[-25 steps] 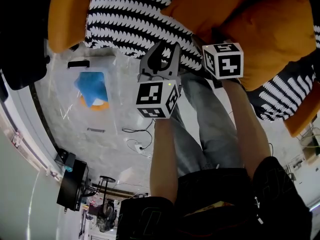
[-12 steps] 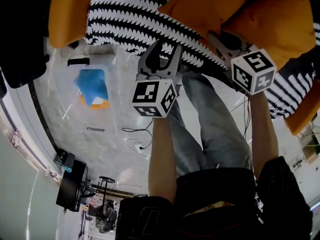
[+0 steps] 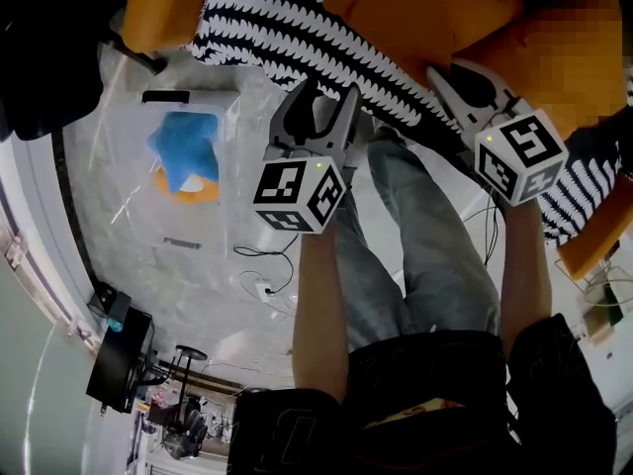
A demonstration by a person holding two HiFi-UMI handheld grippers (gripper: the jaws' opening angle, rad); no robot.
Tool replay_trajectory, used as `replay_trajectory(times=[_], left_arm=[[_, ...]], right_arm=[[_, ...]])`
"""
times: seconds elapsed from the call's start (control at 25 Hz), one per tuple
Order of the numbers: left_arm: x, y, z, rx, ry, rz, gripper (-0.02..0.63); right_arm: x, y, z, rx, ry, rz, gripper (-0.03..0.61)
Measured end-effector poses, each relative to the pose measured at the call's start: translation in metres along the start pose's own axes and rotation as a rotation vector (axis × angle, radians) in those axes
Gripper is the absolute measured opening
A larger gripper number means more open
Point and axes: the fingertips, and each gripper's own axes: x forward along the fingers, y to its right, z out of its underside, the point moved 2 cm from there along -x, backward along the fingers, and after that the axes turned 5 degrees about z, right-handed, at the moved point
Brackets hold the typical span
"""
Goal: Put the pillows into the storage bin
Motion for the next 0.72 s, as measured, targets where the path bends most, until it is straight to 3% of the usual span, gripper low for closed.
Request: replay_trajectory(times=[0.48,0.72], left_arm=[[-0.1,-0.054,0.007,-0.066,0.092,-0.099,0.247],[-0.149,-0.081,0.023,-0.112,0.141,-0.158,0.247]], right_arm=[[0.026,-0.109,-0.02,-0.099,-0.008,-0.087,0.035],[0.039,-0.178,-0.042,-0.142,0.043,-0.196,0.034]])
